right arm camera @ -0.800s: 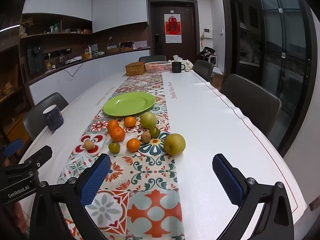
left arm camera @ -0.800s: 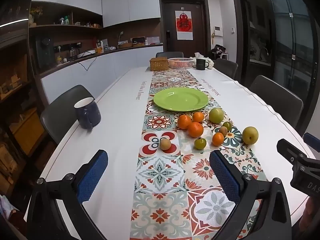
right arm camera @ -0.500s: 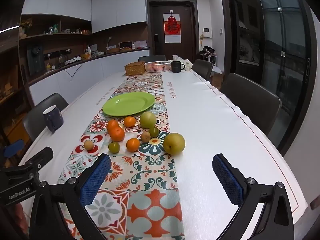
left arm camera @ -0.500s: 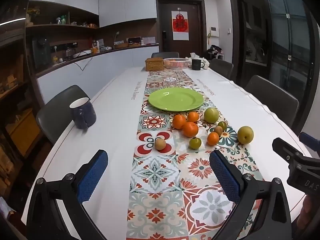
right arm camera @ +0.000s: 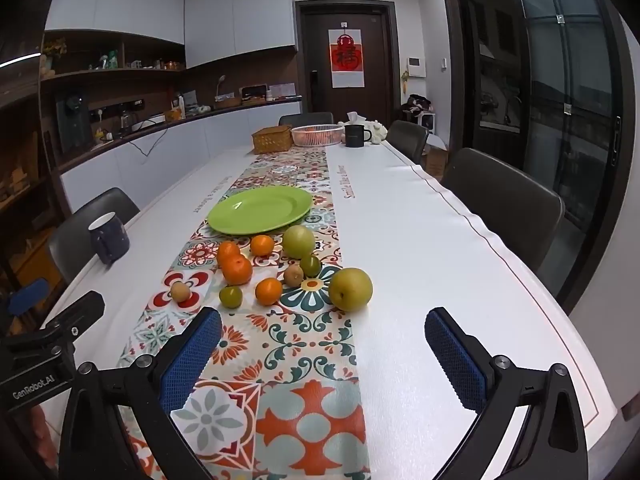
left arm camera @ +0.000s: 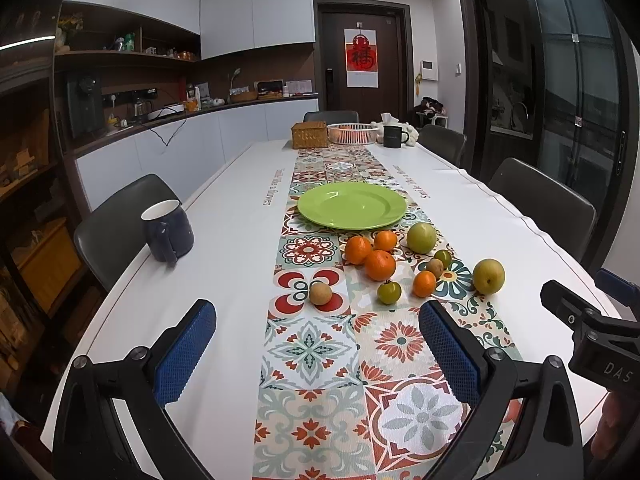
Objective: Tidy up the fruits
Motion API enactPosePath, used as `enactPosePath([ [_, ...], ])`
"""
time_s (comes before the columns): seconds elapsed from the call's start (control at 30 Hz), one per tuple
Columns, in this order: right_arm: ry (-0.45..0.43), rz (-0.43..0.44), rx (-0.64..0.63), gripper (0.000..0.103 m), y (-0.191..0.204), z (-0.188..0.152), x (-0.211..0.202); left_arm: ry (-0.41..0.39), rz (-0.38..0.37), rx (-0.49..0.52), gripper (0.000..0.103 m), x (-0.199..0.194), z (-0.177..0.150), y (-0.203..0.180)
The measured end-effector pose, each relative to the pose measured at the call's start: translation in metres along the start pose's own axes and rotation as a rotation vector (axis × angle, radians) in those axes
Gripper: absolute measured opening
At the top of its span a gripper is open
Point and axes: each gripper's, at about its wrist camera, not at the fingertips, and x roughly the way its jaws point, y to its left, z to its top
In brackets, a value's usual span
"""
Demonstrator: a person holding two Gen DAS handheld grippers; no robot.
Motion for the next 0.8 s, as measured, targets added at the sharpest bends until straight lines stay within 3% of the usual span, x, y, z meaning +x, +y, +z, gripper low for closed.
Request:
enactPosePath([
  [0.8, -0.006, 0.000, -0.004, 0.103, 0.0016, 0.0010, -0.0029, 0.001, 0.003, -0.001, 0.103, 0.0000, -0.0003, 0.0005],
])
